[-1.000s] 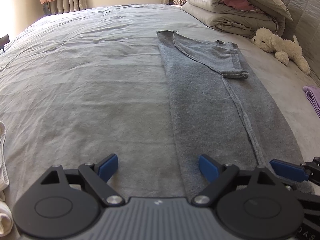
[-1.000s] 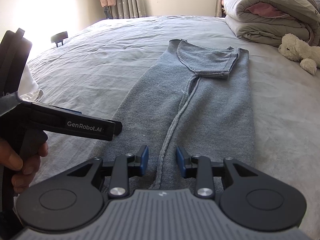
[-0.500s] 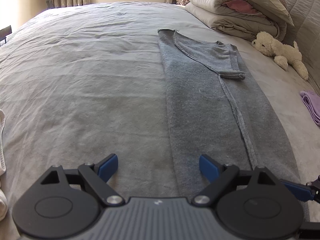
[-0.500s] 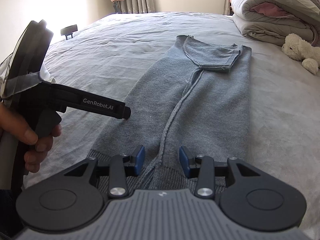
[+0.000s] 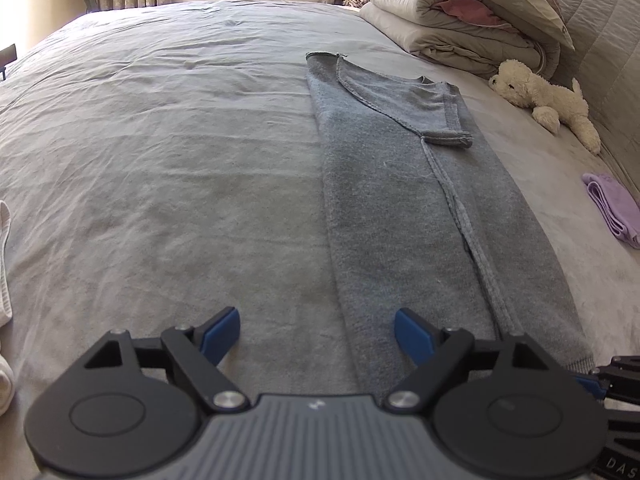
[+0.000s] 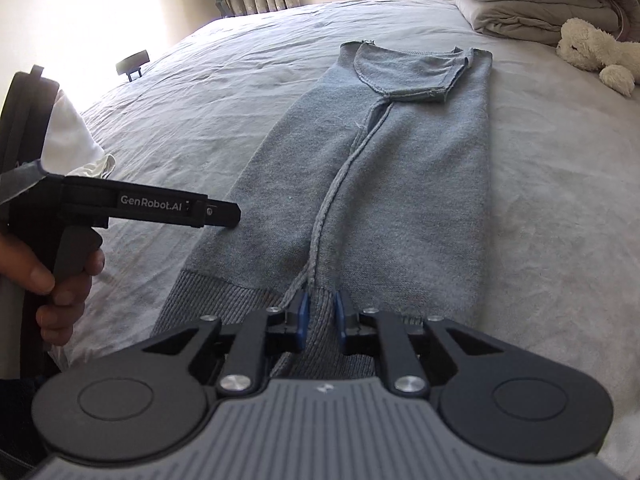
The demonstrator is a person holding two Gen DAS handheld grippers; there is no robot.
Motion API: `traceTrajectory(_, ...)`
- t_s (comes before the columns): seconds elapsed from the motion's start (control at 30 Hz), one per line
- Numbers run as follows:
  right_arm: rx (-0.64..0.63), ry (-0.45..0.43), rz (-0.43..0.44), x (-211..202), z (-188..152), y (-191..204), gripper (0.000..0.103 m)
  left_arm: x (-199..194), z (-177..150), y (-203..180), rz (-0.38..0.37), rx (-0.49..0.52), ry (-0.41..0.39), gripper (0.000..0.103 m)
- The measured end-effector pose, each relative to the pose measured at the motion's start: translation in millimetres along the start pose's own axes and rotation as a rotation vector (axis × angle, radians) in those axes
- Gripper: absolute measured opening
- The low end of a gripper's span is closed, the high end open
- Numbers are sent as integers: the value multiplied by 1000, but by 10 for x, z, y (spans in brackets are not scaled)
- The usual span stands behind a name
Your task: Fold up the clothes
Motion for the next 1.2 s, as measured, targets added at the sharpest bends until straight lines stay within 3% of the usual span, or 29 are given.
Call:
traceTrajectory(0.03,-10,-3,22,-12,-7,30,26,-6,-5,2,-1,0,0,85)
traceTrajectory(0.1,4,-41,49,-97,50,24,27,-19,-15,6,-2,1,0,85)
traceTrajectory(0.17,35,-82,35,-170,118,-64,40,-32,-25,10,-3,2,0,85)
traceTrajectory(0.3,56,-133,-139,-244,193,-399,40,-57,-43,17,-5,3,0,85)
traceTrajectory(0.43,83,-80,-160,-101,110,-509,40,-55,-49,6,-1,7,-1,85)
traceTrajectory(0.5,46,-56,-174,-22,52,-460,29,-48,-57,0,3,14,-2,85)
traceTrajectory(0.53,51,-67,-183,-57,60,-477,6,-45,-61,0,4,16,-2,85)
traceTrajectory(0.73,127,-138,-225,-316,120,-656,4,-92,-67,68,-2,-1,-5,75)
traceTrajectory(0.87,142,-114,-226,-290,67,-705,4,-93,-76,73,1,-2,-4,74)
traceTrajectory(1.07,104,-72,-176,-175,36,-533,24,-101,-78,69,0,-3,-2,74)
traceTrajectory(1.13,92,-97,-209,-225,58,-535,33,-112,-80,73,-5,-5,-1,74)
traceTrajectory(1.2,11,-183,-283,-337,127,-462,35,-123,-80,63,-8,-8,-1,74)
Point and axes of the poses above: each gripper's, at about its wrist camera, not at the fingertips, and x roughly the way its jaws point, y to its left, z to its top, the point moved 5 cm from there along x, roughly the way its jaws point, and after that the axes turned 7 degrees about -y, right-handed, at the moved point
